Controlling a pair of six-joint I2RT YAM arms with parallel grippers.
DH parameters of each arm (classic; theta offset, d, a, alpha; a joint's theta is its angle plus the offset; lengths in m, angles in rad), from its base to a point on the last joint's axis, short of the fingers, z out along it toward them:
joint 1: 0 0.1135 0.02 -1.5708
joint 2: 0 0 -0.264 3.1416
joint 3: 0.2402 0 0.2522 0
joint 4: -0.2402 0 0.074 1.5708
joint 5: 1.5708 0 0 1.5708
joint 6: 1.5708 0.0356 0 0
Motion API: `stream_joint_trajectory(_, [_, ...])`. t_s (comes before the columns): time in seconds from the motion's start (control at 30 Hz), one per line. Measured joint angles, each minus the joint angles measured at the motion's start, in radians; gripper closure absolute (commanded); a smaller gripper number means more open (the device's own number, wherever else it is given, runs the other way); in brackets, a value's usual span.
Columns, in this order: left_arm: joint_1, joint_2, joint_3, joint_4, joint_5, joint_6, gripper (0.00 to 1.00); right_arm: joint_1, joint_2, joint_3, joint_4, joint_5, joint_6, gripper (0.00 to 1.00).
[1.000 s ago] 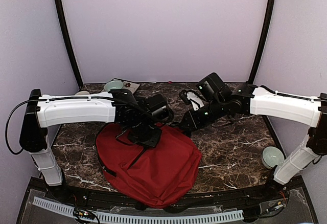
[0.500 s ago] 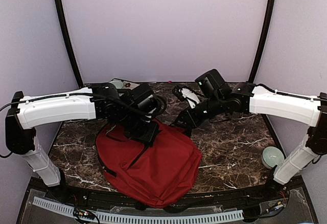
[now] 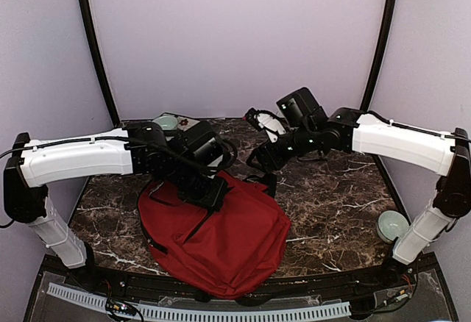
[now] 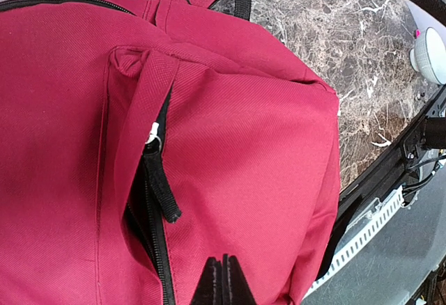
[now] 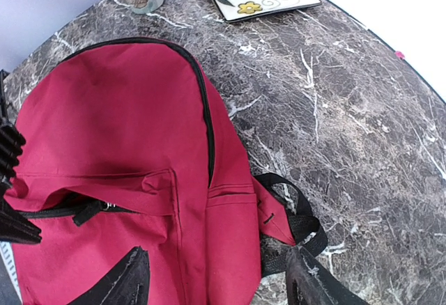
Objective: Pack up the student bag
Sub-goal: Grab the student bag from the lower front pocket.
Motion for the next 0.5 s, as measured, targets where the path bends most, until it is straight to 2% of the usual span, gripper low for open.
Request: stream_joint_trajectory(0.5, [0.0, -0.015, -0.019, 0.026, 0.019, 0.015, 1.0, -0.031, 0.003, -0.137, 0.025, -0.281, -0.08, 0.38])
